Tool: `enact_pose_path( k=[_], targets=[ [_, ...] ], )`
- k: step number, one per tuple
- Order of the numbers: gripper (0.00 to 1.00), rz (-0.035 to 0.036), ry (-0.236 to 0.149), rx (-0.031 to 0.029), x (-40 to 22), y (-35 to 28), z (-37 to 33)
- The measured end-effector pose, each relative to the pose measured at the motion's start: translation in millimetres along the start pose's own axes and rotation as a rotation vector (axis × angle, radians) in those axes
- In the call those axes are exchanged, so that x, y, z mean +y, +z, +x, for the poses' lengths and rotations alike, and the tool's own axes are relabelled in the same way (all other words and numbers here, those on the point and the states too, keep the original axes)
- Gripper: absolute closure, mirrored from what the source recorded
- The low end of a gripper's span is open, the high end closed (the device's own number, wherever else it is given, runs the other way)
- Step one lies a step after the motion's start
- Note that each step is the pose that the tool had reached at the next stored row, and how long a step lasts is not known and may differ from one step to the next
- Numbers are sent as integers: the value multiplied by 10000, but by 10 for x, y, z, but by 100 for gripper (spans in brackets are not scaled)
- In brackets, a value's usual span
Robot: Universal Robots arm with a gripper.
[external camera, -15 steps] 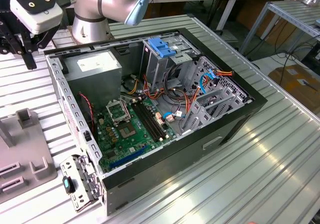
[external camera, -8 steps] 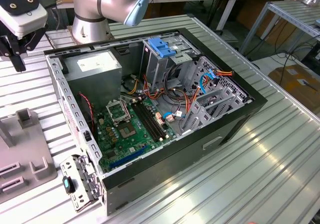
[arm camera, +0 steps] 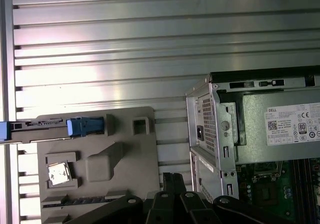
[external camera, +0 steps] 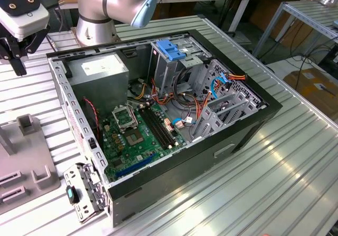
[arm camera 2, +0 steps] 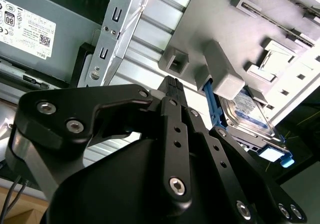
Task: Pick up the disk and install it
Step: 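Reach for the disk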
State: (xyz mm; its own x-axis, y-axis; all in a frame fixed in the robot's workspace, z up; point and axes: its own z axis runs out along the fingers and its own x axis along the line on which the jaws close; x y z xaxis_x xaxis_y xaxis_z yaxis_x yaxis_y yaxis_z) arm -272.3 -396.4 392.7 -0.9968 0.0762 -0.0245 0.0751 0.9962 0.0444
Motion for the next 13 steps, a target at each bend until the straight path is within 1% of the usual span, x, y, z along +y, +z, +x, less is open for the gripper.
enact_pose_path(
  k=[5,6,8,13],
  targets=[
    [89,1,1,1,-1,-1,15],
    [89,0,0,1,-2,0,21],
    [89,0,0,-1,-4,0,55],
    [89,0,0,1,-6,-1,75]
  ],
)
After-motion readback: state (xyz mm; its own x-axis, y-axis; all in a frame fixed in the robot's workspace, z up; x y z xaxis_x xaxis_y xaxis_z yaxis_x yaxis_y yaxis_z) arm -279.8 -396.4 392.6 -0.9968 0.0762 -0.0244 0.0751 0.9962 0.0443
